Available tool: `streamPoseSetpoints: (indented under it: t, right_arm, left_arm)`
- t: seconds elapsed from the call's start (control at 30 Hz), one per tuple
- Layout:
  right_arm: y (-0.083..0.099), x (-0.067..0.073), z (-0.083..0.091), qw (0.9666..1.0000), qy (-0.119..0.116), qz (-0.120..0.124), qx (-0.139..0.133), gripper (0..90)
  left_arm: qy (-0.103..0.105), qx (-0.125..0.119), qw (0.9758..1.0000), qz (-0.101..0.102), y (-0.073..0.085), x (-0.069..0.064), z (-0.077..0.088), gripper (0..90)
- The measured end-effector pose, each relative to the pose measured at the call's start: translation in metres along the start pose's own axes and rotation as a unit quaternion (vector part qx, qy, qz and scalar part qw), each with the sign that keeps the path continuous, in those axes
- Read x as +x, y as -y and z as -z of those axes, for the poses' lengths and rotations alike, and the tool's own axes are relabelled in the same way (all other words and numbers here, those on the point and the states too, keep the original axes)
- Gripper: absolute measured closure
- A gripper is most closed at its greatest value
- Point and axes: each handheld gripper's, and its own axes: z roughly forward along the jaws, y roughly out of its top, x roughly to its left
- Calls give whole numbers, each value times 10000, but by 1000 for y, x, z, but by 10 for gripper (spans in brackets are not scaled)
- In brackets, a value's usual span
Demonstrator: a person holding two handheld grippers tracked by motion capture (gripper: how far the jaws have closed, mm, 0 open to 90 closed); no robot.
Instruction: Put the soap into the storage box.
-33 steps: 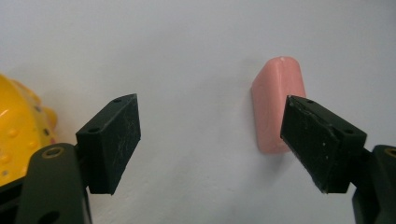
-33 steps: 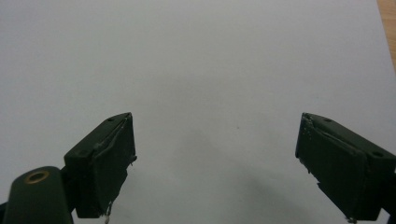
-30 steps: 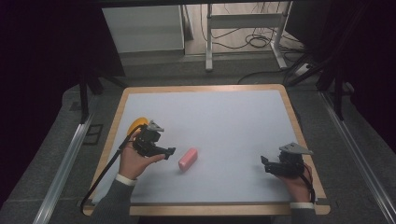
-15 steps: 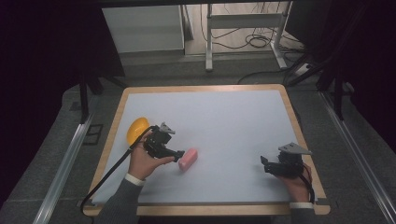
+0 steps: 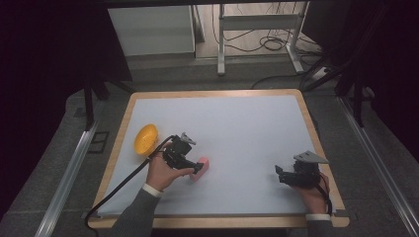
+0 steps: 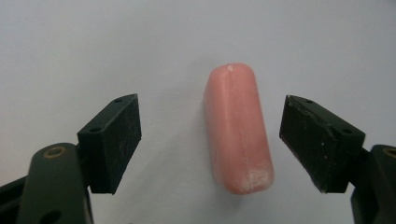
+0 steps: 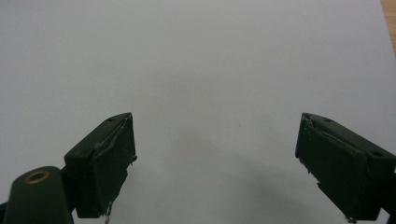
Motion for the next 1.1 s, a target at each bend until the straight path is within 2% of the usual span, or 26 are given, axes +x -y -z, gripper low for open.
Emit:
streamPoseSetpoints:
  t: [0.17,0.27,0.37,0.47,0.6,0.67,0.9,1.03,1.1]
  right_arm:
    - [0,0,-1,10000,-1,-2,22,119]
    - [0,2,-2,10000,-41,-1,15,119]
    - [0,2,-2,10000,-38,-2,32,119]
    - [0,1,-2,10000,-24,10,31,119]
    - [1,1,-3,10000,-8,11,48,119]
    - [1,2,-3,10000,1,13,61,119]
    - [1,2,-3,10000,10,12,76,119]
    - [1,2,-3,10000,21,14,82,119]
    - [1,2,-4,10000,30,25,84,119]
  left_arm:
    - [69,37,10000,45,-2,-2,-7,217]
    - [68,134,9999,-81,-8,-9,-13,217]
    - [101,171,9998,-26,-9,-8,-15,221]
    - [29,293,9996,-11,-9,-8,-21,235]
    - [-2,381,9993,-17,-8,-10,-27,279]
    - [-93,431,9990,-15,-6,-12,-30,302]
    - [-115,532,9985,-38,-5,-14,-35,363]
    - [-59,582,9983,-34,-4,-15,-37,443]
    - [51,593,9982,4,-4,-14,-38,502]
